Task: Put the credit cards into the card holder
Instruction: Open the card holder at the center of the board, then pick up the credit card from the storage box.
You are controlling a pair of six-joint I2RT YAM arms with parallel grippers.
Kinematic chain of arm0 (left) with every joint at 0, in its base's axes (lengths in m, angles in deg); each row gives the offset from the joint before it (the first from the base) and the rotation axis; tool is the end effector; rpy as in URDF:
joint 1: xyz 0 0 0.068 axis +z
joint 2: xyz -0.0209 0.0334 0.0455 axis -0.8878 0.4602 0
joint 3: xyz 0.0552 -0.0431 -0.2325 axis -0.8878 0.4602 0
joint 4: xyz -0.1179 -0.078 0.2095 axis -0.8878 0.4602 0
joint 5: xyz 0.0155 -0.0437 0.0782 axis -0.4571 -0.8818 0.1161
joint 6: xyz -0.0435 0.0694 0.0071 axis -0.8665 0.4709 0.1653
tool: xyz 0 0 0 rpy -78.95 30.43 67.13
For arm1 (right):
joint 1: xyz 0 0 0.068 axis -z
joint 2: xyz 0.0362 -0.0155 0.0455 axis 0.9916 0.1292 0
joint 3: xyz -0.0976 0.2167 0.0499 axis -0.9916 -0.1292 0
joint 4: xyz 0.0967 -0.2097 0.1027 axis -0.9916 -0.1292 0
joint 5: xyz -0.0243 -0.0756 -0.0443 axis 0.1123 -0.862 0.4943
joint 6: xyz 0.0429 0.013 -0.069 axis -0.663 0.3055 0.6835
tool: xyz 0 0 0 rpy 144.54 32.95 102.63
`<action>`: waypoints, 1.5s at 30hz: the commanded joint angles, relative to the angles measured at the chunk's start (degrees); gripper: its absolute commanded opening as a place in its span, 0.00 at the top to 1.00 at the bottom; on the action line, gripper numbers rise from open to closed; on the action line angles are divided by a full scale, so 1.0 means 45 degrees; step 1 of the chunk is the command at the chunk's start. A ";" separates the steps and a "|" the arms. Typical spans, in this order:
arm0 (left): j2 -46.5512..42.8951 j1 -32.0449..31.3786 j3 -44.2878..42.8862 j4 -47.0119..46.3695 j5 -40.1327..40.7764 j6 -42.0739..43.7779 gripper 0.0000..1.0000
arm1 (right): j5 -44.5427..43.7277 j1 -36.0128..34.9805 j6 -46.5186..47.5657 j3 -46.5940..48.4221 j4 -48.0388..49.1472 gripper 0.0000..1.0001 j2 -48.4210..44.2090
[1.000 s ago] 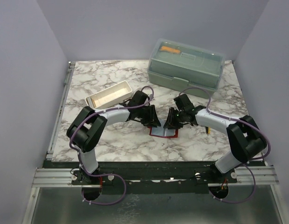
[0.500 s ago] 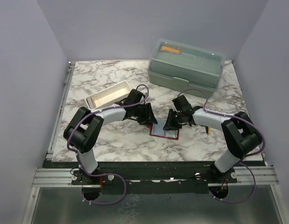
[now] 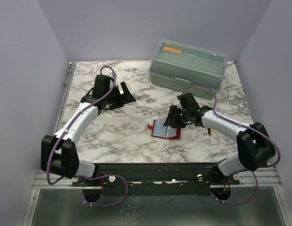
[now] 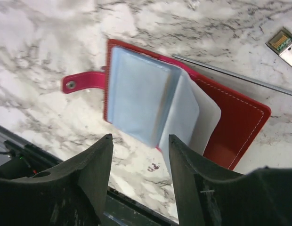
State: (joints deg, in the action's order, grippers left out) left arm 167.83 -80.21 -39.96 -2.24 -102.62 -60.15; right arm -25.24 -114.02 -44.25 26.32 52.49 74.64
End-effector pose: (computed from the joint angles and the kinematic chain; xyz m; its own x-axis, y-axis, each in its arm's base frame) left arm 0.3050 -0.1252 0.2180 -0.8401 -0.3044 -0.4489 0.0649 0.7652 -0.6405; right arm 0.2572 0.1760 0.1302 -0.9376 0.1409 -0.3178 -0.0364 0.8694 0.4928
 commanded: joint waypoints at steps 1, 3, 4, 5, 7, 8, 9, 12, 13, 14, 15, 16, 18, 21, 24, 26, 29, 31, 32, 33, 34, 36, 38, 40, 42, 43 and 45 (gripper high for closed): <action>-0.0601 0.1684 -0.1275 0.2495 0.2944 0.1866 0.12 | 0.0328 -0.0064 0.0660 0.0649 -0.0641 0.44 -0.1170; -0.0285 0.2716 -0.1902 0.3277 0.3895 0.2186 0.11 | 0.0210 -0.0064 0.0899 0.0710 -0.0810 0.42 -0.1470; -0.0051 0.3087 -0.2186 0.3521 0.4283 0.2358 0.10 | 0.0103 -0.0064 0.1013 0.0706 -0.0886 0.42 -0.1561; 0.0298 0.3362 -0.2547 0.3781 0.4724 0.2531 0.10 | 0.0016 -0.0064 0.1138 0.0673 -0.0961 0.42 -0.1614; 0.1084 0.3694 -0.3321 0.4377 0.5864 0.2781 0.10 | 0.0042 -0.0054 0.1363 0.0553 -0.1041 0.41 -0.1648; 0.1484 0.3756 -0.3641 0.4571 0.6445 0.2923 0.10 | 0.0135 -0.0063 0.1447 0.0474 -0.1044 0.42 -0.1642; 0.1818 0.3790 -0.3893 0.4764 0.6999 0.2985 0.10 | 0.0237 -0.0064 0.1519 0.0395 -0.1045 0.41 -0.1653; 0.2872 0.3795 -0.4619 0.5301 0.8427 0.3263 0.11 | 0.0490 -0.0064 0.1604 0.0119 -0.0960 0.41 -0.1855; 0.3287 0.3795 -0.4911 0.5578 0.8724 0.3291 0.11 | 0.0533 -0.0064 0.1597 0.0051 -0.0939 0.41 -0.1985; 0.3671 0.3795 -0.5121 0.5810 0.8807 0.3426 0.11 | 0.0587 -0.0064 0.1574 -0.0026 -0.0912 0.41 -0.2126; 0.4066 0.3795 -0.5352 0.6049 0.8876 0.3509 0.11 | 0.0621 -0.0054 0.1559 -0.0114 -0.0857 0.41 -0.2288; 0.4482 0.3795 -0.5579 0.6323 0.9061 0.3559 0.11 | 0.0623 -0.0063 0.1535 -0.0201 -0.0802 0.41 -0.2459; 0.5193 0.3795 -0.5998 0.6902 0.9624 0.3544 0.11 | 0.0569 -0.0064 0.1529 -0.0355 -0.0717 0.40 -0.2740; 0.5807 0.3795 -0.6222 0.7174 1.0310 0.3647 0.11 | 0.0431 -0.0064 0.1582 -0.0442 -0.0768 0.39 -0.3027; 0.6295 0.3795 -0.6394 0.7344 1.0649 0.3808 0.13 | 0.0404 -0.0063 0.1604 -0.0549 -0.0710 0.39 -0.3244; 0.6586 0.3795 -0.6481 0.7420 1.0637 0.3891 0.13 | 0.0407 -0.0064 0.1606 -0.0616 -0.0624 0.39 -0.3333; 0.7005 0.3795 -0.6666 0.7667 1.0636 0.3975 0.16 | 0.0425 -0.0055 0.1612 -0.0606 -0.0567 0.39 -0.3342; 0.7196 0.3795 -0.6766 0.7809 1.0767 0.3978 0.19 | 0.0441 -0.0060 0.1607 -0.0614 -0.0492 0.39 -0.3328; 0.7231 0.3795 -0.6801 0.7850 1.0847 0.3976 0.20 | 0.0454 -0.0061 0.1607 -0.0627 -0.0453 0.39 -0.3336; 0.7236 0.3795 -0.6822 0.7877 1.0957 0.3969 0.22 | 0.0460 -0.0063 0.1622 -0.0641 -0.0441 0.39 -0.3311; 0.7222 0.3795 -0.6842 0.7914 1.1057 0.3980 0.23 | 0.0451 -0.0054 0.1626 -0.0642 -0.0440 0.39 -0.3285; 0.7199 0.3795 -0.6854 0.7991 1.1304 0.4031 0.24 | 0.0467 -0.0056 0.1627 -0.0643 -0.0411 0.39 -0.3260; 0.7135 0.3795 -0.6854 0.8066 1.1400 0.4022 0.27 | 0.0449 -0.0048 0.1627 -0.0678 -0.0350 0.39 -0.3255; 0.7055 0.3795 -0.6860 0.8111 1.1449 0.4044 0.29 | 0.0457 -0.0057 0.1621 -0.0667 -0.0325 0.39 -0.3214; 0.6980 0.3795 -0.6883 0.8180 1.1490 0.4069 0.30 | 0.0474 -0.0055 0.1627 -0.0626 -0.0339 0.39 -0.3181; 0.6933 0.3795 -0.6908 0.8194 1.1502 0.4061 0.32 | 0.0477 -0.0058 0.1617 -0.0611 -0.0332 0.39 -0.3172; 0.6853 0.3795 -0.6923 0.8215 1.1407 0.4065 0.34 | 0.0484 -0.0045 0.1623 -0.0622 -0.0322 0.39 -0.3169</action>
State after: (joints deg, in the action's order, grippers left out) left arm 199.87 -63.09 -69.36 32.58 -53.94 -42.88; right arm -23.69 -114.02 -37.96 23.98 50.18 60.45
